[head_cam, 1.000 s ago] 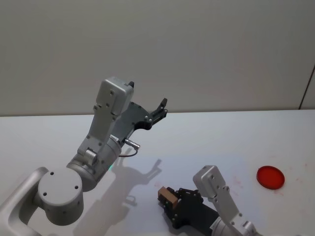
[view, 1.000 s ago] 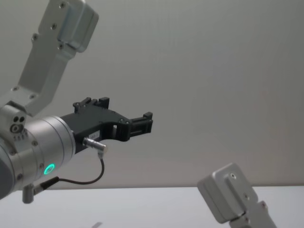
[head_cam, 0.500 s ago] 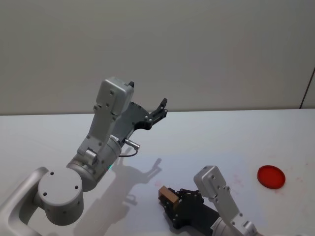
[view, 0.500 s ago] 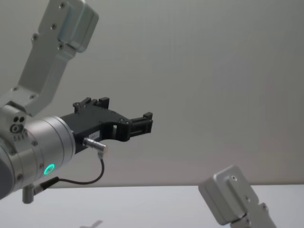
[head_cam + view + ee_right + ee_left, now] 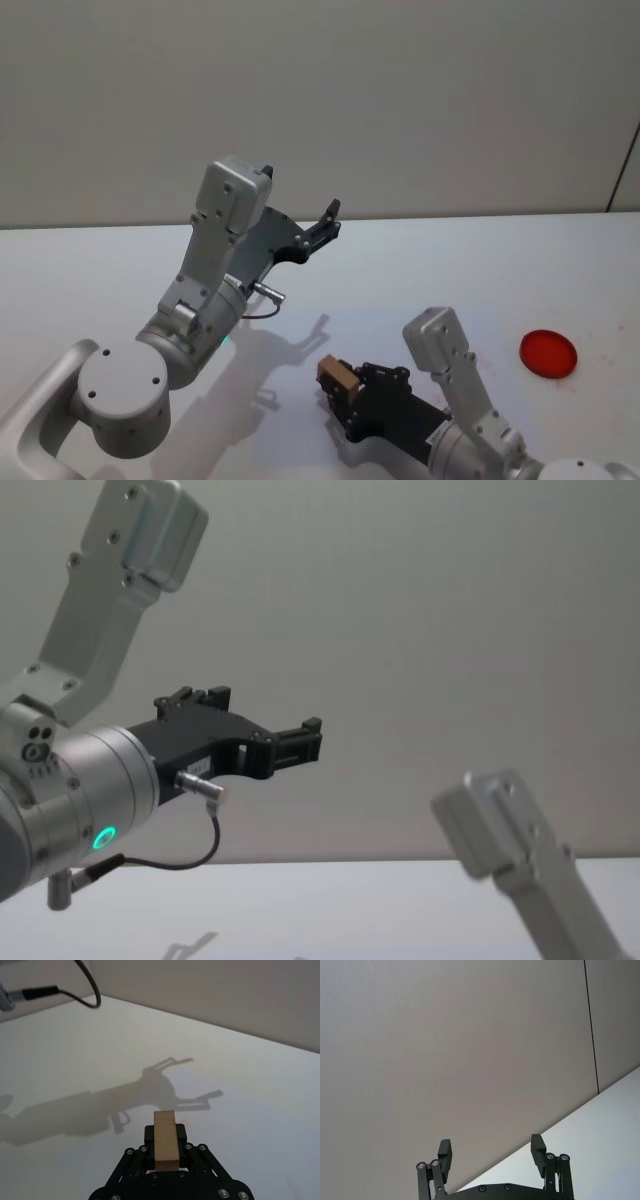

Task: Use the one hand to pick up the stamp and affix it onto the A4 paper.

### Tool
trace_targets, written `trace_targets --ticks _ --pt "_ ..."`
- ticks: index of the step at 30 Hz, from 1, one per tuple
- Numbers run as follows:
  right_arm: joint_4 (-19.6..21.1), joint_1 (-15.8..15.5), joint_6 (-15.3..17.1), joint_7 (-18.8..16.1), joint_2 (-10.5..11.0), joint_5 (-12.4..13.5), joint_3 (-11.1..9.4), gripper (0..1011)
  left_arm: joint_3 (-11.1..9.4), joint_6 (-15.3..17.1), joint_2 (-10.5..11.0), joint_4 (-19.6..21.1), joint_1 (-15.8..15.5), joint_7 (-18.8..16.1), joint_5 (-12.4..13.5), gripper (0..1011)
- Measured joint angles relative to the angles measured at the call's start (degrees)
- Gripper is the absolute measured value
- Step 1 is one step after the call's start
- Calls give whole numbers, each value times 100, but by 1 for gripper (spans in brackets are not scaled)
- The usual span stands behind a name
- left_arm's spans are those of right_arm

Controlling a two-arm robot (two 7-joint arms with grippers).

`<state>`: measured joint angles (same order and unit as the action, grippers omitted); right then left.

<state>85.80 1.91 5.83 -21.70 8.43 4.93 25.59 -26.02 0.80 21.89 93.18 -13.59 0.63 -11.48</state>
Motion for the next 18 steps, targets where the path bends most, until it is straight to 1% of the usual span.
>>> trace_targets --ticks 2,8,17,18 --pt "48 0 15 1 -3 31 -2 219 0 0 0 0 0 0 0 1001" --pt "367 -11 156 18 -9 311 -23 219 0 0 0 0 0 0 0 1001" --pt "706 -27 303 69 13 596 -70 219 0 0 0 0 0 0 0 1001" --pt "770 -28 330 89 22 661 -91 219 0 0 0 0 0 0 0 1001"
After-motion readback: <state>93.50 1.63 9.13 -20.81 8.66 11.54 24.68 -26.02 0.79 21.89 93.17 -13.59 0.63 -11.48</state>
